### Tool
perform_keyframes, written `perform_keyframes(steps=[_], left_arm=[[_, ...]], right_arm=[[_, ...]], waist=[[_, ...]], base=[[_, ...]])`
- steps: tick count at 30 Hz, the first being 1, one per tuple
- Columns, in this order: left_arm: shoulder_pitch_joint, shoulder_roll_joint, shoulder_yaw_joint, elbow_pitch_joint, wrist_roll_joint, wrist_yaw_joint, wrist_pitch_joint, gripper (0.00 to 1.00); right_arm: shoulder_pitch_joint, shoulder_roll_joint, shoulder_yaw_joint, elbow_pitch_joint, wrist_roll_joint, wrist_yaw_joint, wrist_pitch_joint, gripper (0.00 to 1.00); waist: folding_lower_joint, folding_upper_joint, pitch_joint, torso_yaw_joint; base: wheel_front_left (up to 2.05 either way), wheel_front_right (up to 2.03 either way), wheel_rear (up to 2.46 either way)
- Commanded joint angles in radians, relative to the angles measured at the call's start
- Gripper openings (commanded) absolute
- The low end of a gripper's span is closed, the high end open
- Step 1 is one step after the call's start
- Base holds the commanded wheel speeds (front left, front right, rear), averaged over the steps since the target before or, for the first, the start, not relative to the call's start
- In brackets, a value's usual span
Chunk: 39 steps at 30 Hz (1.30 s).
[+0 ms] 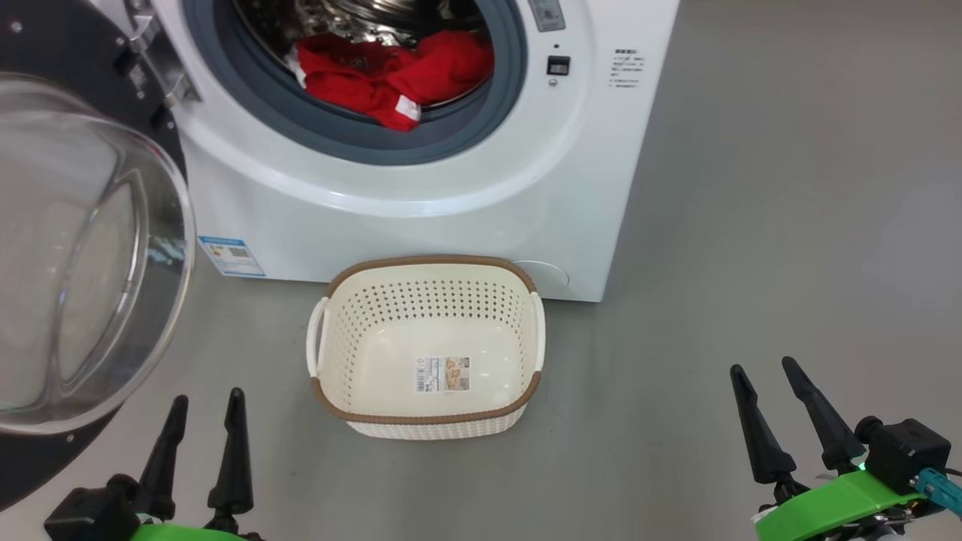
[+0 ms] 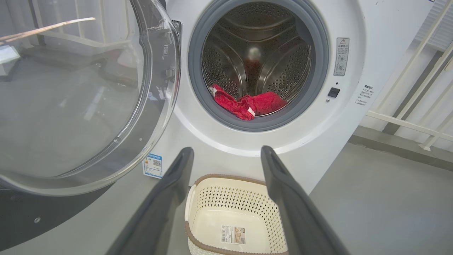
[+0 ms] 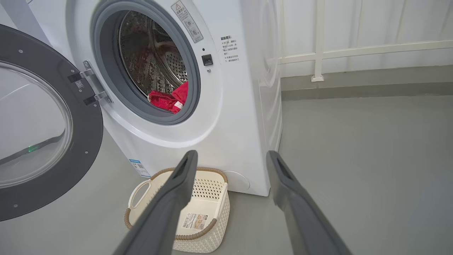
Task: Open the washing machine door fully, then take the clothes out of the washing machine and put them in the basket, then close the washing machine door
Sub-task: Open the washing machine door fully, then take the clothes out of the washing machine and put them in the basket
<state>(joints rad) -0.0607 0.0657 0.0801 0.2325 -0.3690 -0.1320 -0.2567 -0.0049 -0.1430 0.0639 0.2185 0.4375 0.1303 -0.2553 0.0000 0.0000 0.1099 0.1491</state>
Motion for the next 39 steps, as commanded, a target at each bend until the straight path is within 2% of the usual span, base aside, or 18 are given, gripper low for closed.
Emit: perform_keyframes(steps=[1,24,39], left_arm=[[-0.005,0.027,0.022,-0.030,-0.007,0.001,-0.005,1.00],[0.016,0.042,-0.094,-0.052,-0.049,0.001,-0.005,1.00],[0.004,0.047,-0.114,-0.054,-0.050,0.001,-0.005,1.00]], right_arm=[[-0.009,-0.008,0.012,-0.028,0.003,0.000,-0.006,1.00],[-0.004,0.003,-0.025,-0.038,0.003,0.000,-0.006,1.00],[0.012,0.005,-0.044,-0.040,0.000,0.000,-0.006,1.00]], waist=[[0.0000,0.0000,-0.001,-0.018],[0.0000,0.0000,0.001,-0.168],[0.0000,0.0000,-0.002,-0.184]], base=[[0.00,0.00,0.00],[0.00,0.00,0.00],[0.00,0.00,0.00]])
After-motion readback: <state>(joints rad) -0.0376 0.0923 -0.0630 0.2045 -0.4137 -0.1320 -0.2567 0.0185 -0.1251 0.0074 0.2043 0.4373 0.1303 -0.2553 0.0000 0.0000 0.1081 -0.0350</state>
